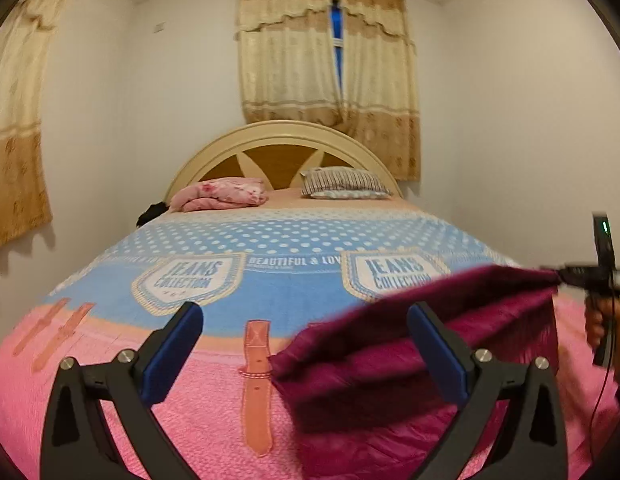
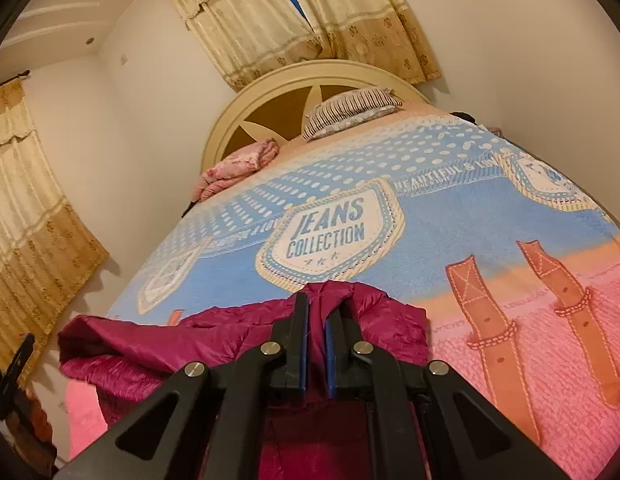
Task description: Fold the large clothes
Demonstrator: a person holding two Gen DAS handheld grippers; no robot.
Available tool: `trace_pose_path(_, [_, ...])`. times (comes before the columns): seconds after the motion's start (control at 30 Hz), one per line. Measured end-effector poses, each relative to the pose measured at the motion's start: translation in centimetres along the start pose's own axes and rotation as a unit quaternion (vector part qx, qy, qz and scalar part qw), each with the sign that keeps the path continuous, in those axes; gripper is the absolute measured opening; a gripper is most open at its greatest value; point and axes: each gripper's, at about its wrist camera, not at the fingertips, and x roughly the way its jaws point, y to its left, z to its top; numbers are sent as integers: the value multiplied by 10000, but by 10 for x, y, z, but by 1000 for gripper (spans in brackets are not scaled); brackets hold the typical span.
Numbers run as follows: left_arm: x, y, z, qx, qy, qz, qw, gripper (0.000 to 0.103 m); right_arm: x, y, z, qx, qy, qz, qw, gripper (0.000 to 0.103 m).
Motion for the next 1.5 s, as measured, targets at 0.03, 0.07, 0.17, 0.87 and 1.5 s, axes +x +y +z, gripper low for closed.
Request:
trace_pose_path(0.03, [5,-10,-3,151,26,-30,9999,103,5,0,-2,18,26,-21,10000,6])
trace_pose_path(0.07, [12,-21,-8,268,79,-107,9996,103,10,-1,-2,42,50,-37,10000,6])
trace_pose_path(0.17, [32,-44,-20,416,340,-252,9982,103,20,-2,-4,-21,89,-128,9999,6])
trace_pose_path(0.87, [165,-74,-83,561,1631,705,9825,103,105,-34,-17,238,692,-543,9958,13])
trace_pose_path(1.5, [183,-62,-80,-184,1976,1142,9734,103,157,87,-60,-1074,1155,-421,9866,46])
